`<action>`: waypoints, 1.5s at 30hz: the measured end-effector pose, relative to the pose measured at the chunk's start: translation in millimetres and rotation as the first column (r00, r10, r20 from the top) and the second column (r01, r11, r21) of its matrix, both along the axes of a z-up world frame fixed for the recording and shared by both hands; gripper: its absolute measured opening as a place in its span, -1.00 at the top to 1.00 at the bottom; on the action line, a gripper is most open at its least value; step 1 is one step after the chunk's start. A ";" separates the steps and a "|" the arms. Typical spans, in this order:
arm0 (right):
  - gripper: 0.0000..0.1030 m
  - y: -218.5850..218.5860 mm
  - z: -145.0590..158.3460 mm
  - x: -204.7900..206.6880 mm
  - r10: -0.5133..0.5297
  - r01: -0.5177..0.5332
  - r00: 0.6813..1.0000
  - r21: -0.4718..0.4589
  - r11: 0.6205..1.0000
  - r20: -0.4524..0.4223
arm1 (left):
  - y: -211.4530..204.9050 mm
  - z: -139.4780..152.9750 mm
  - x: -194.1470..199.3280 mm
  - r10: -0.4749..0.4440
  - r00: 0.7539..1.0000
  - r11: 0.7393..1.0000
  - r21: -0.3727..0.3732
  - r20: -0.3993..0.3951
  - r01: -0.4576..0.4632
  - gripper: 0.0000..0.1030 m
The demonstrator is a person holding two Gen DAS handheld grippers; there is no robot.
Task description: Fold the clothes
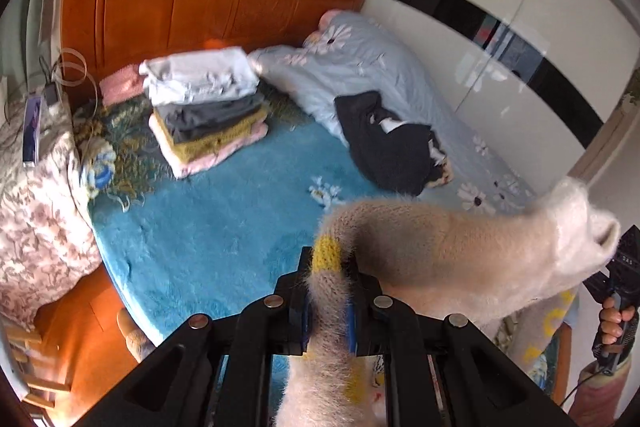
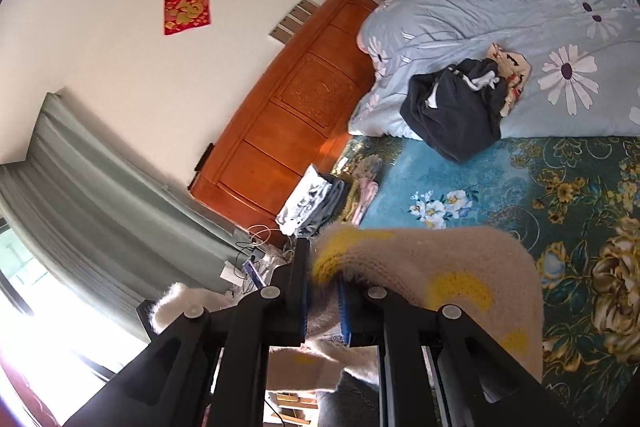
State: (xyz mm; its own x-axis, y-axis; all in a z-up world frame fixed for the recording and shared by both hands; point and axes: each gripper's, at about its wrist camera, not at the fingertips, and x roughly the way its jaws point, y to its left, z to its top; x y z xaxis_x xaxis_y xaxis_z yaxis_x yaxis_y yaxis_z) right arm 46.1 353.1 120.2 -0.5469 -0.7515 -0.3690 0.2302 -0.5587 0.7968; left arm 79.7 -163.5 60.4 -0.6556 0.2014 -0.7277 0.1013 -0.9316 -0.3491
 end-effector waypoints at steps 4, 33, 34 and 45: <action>0.76 -9.8 -100.5 -66.9 -0.045 0.037 0.970 0.036 0.999 0.238 | -0.9 -108.3 -44.9 0.062 0.983 0.998 0.001 0.170 -0.063 0.74; 0.01 -40.9 -294.8 -133.5 -0.236 -0.011 0.885 0.523 0.852 0.402 | -84.6 -238.8 -109.3 0.206 0.924 0.923 0.250 0.322 -0.293 -0.06; -0.01 -42.6 -298.7 -124.2 -0.232 -0.030 0.886 0.550 0.835 0.401 | -84.8 -232.7 -100.2 0.221 0.924 0.921 0.246 0.311 -0.303 -0.07; -0.29 -66.9 -336.0 -84.1 -0.233 -0.049 0.910 0.648 0.760 0.342 | -13.9 -191.1 -69.0 0.119 0.961 0.973 0.161 0.251 -0.163 -0.12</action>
